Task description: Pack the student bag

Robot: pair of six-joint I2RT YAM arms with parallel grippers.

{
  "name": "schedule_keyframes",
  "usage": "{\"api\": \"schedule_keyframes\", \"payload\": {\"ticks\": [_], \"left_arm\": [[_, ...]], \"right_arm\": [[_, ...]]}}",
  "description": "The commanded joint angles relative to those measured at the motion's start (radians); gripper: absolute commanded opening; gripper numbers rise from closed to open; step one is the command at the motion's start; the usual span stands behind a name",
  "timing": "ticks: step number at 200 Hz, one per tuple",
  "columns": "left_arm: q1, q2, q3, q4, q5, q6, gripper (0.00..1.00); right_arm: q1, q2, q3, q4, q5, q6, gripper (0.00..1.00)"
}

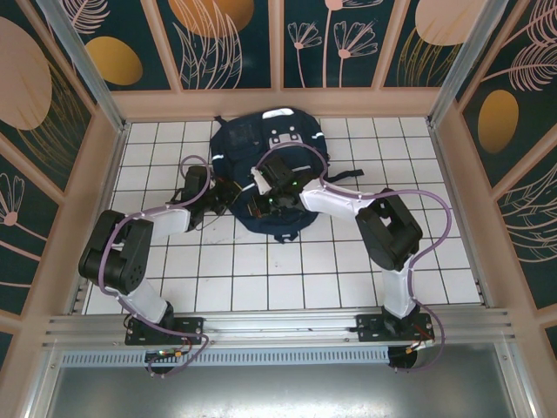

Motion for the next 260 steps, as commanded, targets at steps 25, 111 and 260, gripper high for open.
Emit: {"api": "schedule_keyframes", "payload": {"ticks": [25,111,260], "left_arm": [[0.011,0.005,0.078,-0.094,-0.080,0.119,0.00],[0.012,-0.042,0.102,-0.217,-0.111,0.211,0.00],[0.147,0.042,0.431,-0.519,-0.282,0.440,0.95]], "right_arm": [[-0.083,-0.079,-0.023,-0.403,0.166,-0.055,0.00],[-0.174,0.025,0.200,-0.591,0.891,-0.209,0.00],[-0.113,-0.170,-0.142,0.088,0.236,-0.408,0.00]]}}
